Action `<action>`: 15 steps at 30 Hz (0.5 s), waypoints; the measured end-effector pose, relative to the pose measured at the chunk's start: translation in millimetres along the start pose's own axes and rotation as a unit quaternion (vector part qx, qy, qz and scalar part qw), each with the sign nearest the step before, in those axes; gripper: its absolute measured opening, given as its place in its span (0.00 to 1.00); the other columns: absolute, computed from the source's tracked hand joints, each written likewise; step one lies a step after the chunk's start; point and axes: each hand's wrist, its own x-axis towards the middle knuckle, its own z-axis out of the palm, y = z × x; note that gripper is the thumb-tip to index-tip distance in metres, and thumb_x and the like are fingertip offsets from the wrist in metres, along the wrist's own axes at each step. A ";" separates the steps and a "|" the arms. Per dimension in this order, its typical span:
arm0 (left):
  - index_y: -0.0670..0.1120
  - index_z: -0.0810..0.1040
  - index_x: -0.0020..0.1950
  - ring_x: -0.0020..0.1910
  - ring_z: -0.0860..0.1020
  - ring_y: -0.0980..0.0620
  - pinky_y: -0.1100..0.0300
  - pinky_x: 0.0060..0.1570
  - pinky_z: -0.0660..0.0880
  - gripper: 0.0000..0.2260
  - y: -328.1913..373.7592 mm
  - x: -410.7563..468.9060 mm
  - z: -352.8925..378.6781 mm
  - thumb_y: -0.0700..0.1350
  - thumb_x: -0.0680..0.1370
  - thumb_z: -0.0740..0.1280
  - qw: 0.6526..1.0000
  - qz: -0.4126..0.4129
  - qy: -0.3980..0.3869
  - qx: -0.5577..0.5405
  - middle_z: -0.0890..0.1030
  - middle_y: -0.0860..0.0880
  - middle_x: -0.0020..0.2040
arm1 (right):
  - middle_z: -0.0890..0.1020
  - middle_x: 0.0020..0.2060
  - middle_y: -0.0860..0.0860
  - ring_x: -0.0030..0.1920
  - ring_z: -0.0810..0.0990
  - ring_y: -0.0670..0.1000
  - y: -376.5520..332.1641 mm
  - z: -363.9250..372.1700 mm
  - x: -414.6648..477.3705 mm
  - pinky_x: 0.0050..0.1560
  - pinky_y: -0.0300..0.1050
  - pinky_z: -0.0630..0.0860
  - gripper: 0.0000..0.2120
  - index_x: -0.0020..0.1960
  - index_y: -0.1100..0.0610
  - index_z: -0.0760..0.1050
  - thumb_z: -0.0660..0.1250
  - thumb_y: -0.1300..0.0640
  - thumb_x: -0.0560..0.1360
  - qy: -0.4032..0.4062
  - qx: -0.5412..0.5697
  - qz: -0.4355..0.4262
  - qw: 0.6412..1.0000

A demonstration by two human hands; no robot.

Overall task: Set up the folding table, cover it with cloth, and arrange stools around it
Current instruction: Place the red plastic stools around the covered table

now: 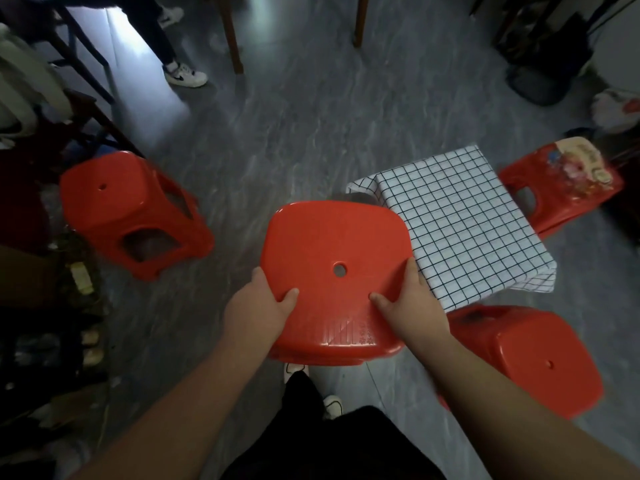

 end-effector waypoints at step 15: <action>0.44 0.64 0.72 0.55 0.80 0.41 0.49 0.53 0.77 0.33 18.3 164.9 235.8 0.63 0.76 0.65 0.992 -0.120 -0.027 -0.029 0.81 0.43 0.57 | 0.60 0.77 0.56 0.69 0.72 0.62 84.4 144.8 265.6 0.64 0.60 0.72 0.49 0.82 0.49 0.41 0.72 0.46 0.75 -0.082 0.027 -0.010 0.996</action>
